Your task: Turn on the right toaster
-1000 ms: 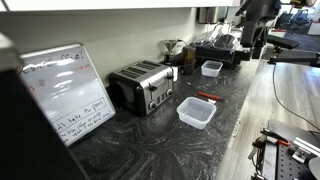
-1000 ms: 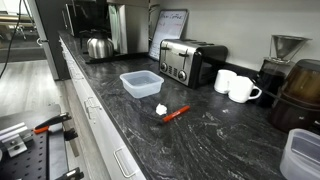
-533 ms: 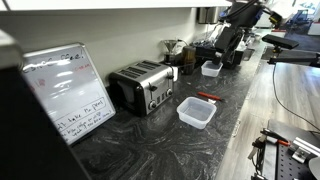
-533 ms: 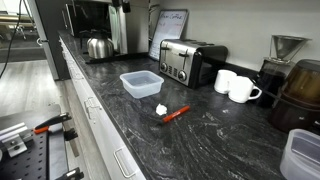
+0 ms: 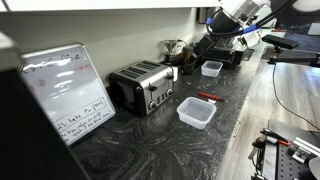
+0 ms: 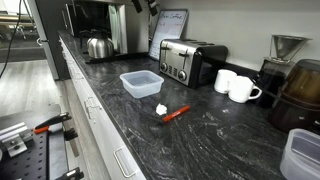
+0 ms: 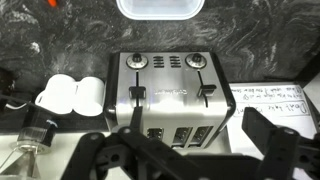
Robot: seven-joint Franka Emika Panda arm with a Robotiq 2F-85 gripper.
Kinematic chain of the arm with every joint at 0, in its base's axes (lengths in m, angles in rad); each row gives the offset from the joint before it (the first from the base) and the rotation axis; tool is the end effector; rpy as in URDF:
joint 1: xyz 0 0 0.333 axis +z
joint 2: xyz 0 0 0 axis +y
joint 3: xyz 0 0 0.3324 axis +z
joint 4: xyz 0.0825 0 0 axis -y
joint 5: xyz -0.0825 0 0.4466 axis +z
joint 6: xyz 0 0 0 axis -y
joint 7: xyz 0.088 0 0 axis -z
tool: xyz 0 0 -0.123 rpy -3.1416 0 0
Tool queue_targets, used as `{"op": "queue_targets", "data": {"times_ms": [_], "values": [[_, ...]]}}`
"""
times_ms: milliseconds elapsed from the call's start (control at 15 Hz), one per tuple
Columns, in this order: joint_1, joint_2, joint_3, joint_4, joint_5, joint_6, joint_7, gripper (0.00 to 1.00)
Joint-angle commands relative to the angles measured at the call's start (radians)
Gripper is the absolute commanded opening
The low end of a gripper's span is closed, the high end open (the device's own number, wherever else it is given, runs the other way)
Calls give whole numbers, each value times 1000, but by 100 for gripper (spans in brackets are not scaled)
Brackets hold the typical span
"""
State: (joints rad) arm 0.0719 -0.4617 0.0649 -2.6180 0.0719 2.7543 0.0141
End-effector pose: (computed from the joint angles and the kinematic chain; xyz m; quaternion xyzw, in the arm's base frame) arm 0.4814 0.0634 0.4367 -0.9551 -0.0318 -0.2929 0.0301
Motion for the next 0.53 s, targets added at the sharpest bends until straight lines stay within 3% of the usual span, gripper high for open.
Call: {"op": "queue_targets", "data": {"times_ms": [0, 133, 467], "values": [[-23, 20, 16, -3, -59, 35, 36, 100], [-69, 52, 50, -5, -112, 71, 78, 100], [-104, 89, 73, 23, -152, 79, 88, 100]]}}
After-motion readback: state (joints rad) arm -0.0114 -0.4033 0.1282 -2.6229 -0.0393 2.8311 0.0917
